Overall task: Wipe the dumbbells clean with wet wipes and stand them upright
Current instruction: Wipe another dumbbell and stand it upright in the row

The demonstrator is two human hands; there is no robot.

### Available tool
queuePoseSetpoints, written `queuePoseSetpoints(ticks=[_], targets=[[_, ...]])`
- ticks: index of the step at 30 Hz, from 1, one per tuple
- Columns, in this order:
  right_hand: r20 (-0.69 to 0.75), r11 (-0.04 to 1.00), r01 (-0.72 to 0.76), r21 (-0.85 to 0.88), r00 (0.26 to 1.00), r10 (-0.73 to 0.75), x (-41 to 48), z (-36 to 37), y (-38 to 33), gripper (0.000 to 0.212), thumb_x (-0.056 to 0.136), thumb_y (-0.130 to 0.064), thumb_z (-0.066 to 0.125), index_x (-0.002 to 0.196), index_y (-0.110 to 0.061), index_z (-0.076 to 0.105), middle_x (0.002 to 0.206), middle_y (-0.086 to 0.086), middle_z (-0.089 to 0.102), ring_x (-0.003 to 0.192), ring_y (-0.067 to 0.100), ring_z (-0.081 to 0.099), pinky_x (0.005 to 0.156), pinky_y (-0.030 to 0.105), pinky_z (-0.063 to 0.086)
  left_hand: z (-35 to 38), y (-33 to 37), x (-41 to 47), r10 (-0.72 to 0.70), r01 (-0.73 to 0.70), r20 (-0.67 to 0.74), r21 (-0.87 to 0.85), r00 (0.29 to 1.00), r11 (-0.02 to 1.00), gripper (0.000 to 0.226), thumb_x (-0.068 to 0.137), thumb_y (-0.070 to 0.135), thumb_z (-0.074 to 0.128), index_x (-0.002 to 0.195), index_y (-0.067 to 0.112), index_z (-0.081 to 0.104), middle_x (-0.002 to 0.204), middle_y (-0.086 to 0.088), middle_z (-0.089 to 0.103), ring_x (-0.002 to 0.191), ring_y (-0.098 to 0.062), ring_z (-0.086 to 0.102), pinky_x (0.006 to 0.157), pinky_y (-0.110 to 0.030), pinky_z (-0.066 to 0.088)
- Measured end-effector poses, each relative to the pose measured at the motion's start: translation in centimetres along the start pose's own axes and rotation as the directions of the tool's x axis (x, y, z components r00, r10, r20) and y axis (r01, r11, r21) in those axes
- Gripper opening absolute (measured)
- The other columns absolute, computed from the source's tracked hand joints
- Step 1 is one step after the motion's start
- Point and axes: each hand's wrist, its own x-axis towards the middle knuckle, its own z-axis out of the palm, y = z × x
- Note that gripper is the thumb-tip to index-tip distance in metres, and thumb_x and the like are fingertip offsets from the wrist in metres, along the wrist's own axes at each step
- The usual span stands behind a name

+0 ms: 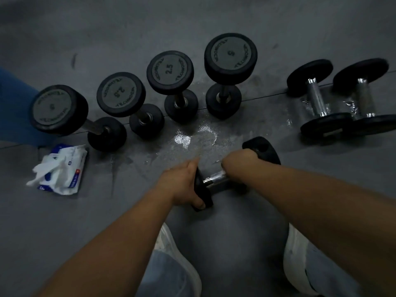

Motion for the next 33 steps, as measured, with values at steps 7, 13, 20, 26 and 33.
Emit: queuePoseSetpoints(ticks=[7, 13, 20, 26, 33], targets=[[-0.196, 0.981, 0.011, 0.195, 0.98, 0.028, -2.1, 1.9, -0.3, 0.027, 0.086, -0.013, 0.057, 0.112, -0.019, 0.061, 0.116, 0.005, 0.061, 0.106, 0.027, 0.061, 0.08, 0.034, 0.047, -0.1, -0.8, -1.5, 0.038, -0.043, -0.041, -0.13, 0.998, 0.991, 0.12, 0.059, 0.058, 0.083, 0.154, 0.023, 0.019, 0.156, 0.001, 0.032, 0.139, -0.021, 0.037, 0.11, -0.035, 0.037], [-0.397, 0.692, 0.134, 0.71, 0.887, 0.235, -3.7, 6.7, -4.0, 0.034, 0.098, -0.016, 0.038, 0.13, -0.022, 0.048, 0.144, 0.001, 0.043, 0.119, 0.03, 0.053, 0.096, 0.04, 0.047, 1.0, -0.5, -2.4, 0.034, -0.056, -0.14, -0.149, 0.99, 0.987, 0.113, 0.067, 0.054, 0.079, 0.155, 0.021, 0.015, 0.158, 0.0, 0.026, 0.142, -0.02, 0.03, 0.109, -0.031, 0.032], [-0.304, 0.618, 0.091, 0.781, 0.92, 0.249, -4.9, 6.1, -4.3, 0.032, 0.1, -0.038, 0.032, 0.129, -0.037, 0.046, 0.128, 0.006, 0.06, 0.111, 0.032, 0.059, 0.088, 0.034, 0.045, 1.1, -0.3, -1.7, -0.035, 0.027, -0.131, -0.062, 0.991, 0.998, 0.133, 0.053, 0.066, 0.082, 0.156, 0.024, 0.009, 0.159, 0.0, 0.017, 0.144, -0.022, 0.023, 0.112, -0.04, 0.03], [-0.337, 0.649, 0.08, 0.756, 0.898, 0.282, -4.2, 6.0, -3.4, 0.041, 0.103, -0.032, 0.031, 0.142, -0.041, 0.032, 0.136, 0.002, 0.055, 0.114, 0.035, 0.059, 0.096, 0.04, 0.046, 0.8, -0.6, -0.9, -0.051, 0.039, -0.103, -0.12, 0.993, 0.992, 0.126, 0.054, 0.061, 0.084, 0.154, 0.024, 0.016, 0.15, 0.0, 0.027, 0.135, -0.024, 0.029, 0.107, -0.037, 0.037], [-0.349, 0.717, 0.082, 0.693, 0.908, 0.233, -3.6, 4.7, -1.8, 0.042, 0.1, -0.022, 0.035, 0.139, -0.035, 0.039, 0.14, -0.003, 0.051, 0.114, 0.032, 0.058, 0.094, 0.039, 0.047, 0.3, -2.0, -0.2, -0.086, 0.065, -0.055, -0.314, 0.995, 0.947, 0.121, 0.047, 0.057, 0.084, 0.148, 0.026, 0.026, 0.146, -0.001, 0.041, 0.133, -0.024, 0.041, 0.108, -0.039, 0.04]])
